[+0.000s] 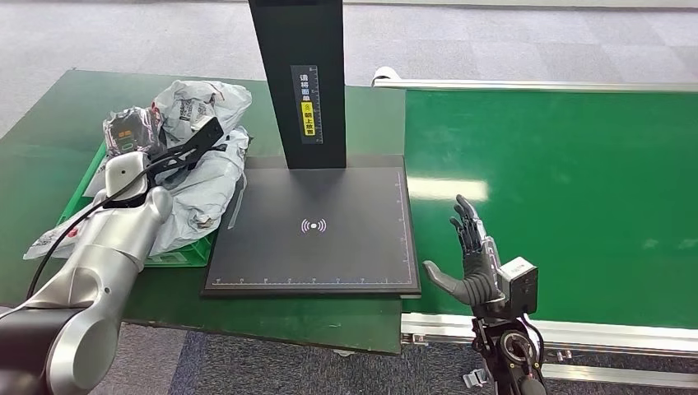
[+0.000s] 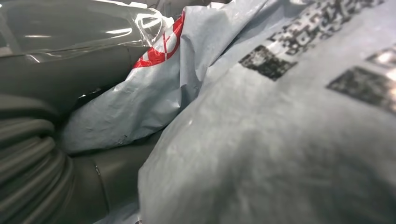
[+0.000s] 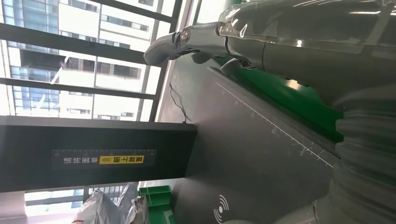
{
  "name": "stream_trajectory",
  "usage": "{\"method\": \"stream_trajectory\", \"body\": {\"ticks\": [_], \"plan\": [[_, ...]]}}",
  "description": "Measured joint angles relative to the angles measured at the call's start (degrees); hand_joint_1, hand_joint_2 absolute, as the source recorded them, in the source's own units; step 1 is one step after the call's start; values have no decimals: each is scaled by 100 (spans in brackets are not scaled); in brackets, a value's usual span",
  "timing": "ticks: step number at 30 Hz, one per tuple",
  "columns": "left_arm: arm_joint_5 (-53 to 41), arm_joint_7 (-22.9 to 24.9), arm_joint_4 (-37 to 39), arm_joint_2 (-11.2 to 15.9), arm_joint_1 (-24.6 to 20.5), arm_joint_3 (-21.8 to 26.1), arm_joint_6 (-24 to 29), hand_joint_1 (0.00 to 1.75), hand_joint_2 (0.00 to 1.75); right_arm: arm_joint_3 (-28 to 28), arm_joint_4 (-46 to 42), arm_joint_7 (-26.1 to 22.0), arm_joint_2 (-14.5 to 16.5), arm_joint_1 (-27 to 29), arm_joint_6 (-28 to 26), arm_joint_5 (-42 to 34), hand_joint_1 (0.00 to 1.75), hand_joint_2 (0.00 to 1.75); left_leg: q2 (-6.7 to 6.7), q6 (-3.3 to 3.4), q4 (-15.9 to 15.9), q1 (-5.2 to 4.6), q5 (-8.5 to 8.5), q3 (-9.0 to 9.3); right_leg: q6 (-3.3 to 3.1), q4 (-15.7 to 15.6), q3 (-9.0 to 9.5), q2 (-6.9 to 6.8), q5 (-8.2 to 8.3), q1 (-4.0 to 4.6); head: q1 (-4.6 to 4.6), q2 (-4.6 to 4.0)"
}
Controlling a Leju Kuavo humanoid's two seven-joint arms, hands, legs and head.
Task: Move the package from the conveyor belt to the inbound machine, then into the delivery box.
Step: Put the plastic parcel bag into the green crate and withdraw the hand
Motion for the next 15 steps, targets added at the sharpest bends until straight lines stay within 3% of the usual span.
{"method": "stream_trajectory", "body": {"ticks": [3,6,11,15], "plan": [[635,-393,-246,-10,202,179,178,175,175,-25,-33,26,1,66,-1,26,0,175,1,0,0,0,0,3,0,0,-1,1,0,0,0,0],[1576,-797,-953,-32,652,468,244,175,175,-96,-169,60,1,261,-9,62,0,175,3,-1,0,0,-2,2,0,0,-3,2,-2,0,0,0],[2137,-934,-2252,-50,1432,753,209,175,175,-223,-427,83,3,518,-17,119,0,175,7,-2,-1,0,-4,-7,0,-1,-12,3,-4,0,0,0],[2214,-943,-3031,-94,1856,849,251,134,175,-262,-484,124,32,532,-9,179,0,175,4,-2,0,0,-5,-8,0,-1,-12,2,-3,0,1,0]]}}
